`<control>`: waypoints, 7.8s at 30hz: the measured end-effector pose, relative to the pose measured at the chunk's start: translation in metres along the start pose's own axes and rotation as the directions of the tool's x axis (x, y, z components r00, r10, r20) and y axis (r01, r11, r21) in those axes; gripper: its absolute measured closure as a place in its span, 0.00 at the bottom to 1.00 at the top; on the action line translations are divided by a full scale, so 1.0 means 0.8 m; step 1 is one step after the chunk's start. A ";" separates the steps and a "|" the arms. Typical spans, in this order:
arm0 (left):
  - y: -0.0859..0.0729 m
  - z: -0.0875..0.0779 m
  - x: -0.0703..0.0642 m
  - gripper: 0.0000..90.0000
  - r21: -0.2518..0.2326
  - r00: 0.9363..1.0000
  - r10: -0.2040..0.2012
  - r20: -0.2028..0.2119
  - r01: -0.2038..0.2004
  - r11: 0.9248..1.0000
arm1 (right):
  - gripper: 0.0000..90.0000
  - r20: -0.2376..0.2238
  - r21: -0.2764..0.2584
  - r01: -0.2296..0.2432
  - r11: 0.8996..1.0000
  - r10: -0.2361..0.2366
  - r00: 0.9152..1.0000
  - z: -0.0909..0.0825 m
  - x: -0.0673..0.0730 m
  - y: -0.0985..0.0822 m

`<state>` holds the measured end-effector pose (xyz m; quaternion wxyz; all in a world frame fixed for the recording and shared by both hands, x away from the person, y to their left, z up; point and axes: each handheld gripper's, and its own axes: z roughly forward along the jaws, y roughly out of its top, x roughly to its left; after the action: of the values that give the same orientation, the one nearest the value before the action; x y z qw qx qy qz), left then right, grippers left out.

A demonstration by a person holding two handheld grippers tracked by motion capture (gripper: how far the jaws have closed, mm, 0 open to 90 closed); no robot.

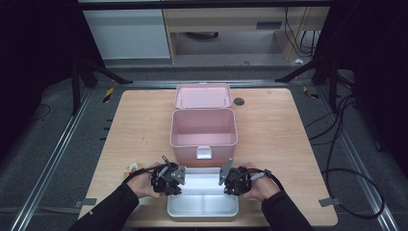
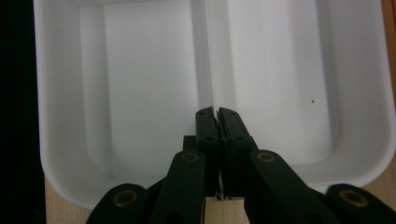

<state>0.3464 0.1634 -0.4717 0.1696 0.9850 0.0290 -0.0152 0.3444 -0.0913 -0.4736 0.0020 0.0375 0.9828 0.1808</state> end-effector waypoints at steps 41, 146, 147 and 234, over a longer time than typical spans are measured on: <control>-0.150 -0.088 0.025 0.15 -0.364 0.677 -0.662 -0.321 0.557 0.746 | 0.30 0.392 -0.438 -0.527 0.728 0.683 0.617 -0.076 -0.050 -0.123; 0.047 -0.196 0.135 0.22 -0.249 0.841 -0.458 -0.288 0.396 0.884 | 0.22 0.394 -0.404 -0.589 0.700 0.714 0.578 -0.065 -0.060 -0.144; 0.050 -0.195 0.138 0.22 -0.247 0.844 -0.453 -0.287 0.392 0.886 | 0.22 0.392 -0.404 -0.590 0.699 0.715 0.578 -0.064 -0.060 -0.144; 0.196 -0.042 0.209 0.20 -0.179 0.937 -0.292 -0.194 0.258 0.949 | 0.20 0.378 -0.411 -0.582 0.702 0.712 0.592 -0.062 -0.062 -0.145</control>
<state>0.5240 0.0356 -0.3942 0.2357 0.9511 0.1862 0.0715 0.3845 -0.2205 -0.4692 0.2001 0.4407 0.8320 0.2711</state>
